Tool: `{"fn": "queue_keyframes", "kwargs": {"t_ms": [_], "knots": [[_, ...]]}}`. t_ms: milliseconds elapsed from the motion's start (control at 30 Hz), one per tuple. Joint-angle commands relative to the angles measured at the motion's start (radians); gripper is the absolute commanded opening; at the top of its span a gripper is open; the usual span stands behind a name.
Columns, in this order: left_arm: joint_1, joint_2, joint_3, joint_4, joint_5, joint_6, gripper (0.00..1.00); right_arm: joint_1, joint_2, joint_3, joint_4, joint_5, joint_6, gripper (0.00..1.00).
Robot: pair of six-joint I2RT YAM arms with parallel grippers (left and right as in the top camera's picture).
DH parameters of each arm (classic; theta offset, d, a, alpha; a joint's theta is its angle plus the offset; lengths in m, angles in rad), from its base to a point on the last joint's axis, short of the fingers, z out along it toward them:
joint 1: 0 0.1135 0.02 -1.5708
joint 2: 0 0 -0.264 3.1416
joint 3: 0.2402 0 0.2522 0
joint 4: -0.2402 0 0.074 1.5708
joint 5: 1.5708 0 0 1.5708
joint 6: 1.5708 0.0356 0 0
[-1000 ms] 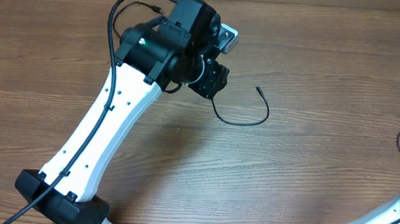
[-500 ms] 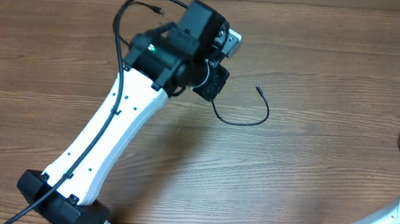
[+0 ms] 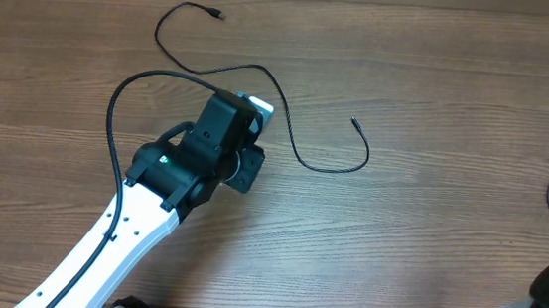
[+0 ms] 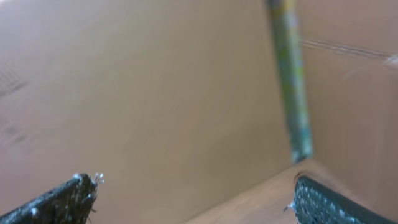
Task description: Untangle cables
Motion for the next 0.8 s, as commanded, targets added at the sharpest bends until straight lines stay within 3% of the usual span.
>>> {"fn": "queue_keyframes", "kwargs": {"t_ms": [0, 133, 267, 567, 767], "knots": [[0.030, -0.014, -0.014, 0.040, -0.068, -0.014, 0.41, 0.090, -0.064, 0.019, -0.085, -0.019, -0.008, 1.00], [0.093, -0.014, -0.014, 0.084, -0.058, -0.063, 0.39, 0.208, -0.093, 0.019, -0.248, 0.058, -0.098, 1.00], [0.220, -0.016, -0.014, 0.119, 0.085, -0.097, 0.40, 0.424, -0.095, 0.002, -0.455, 0.204, -0.201, 1.00], [0.399, -0.026, -0.014, 0.093, 0.282, -0.095, 0.41, 0.705, -0.093, -0.180, -0.456, 0.241, -0.209, 1.00], [0.431, -0.046, -0.013, 0.100, 0.406, -0.096, 0.42, 0.799, -0.084, -0.438, -0.417, 0.241, -0.209, 1.00]]}}
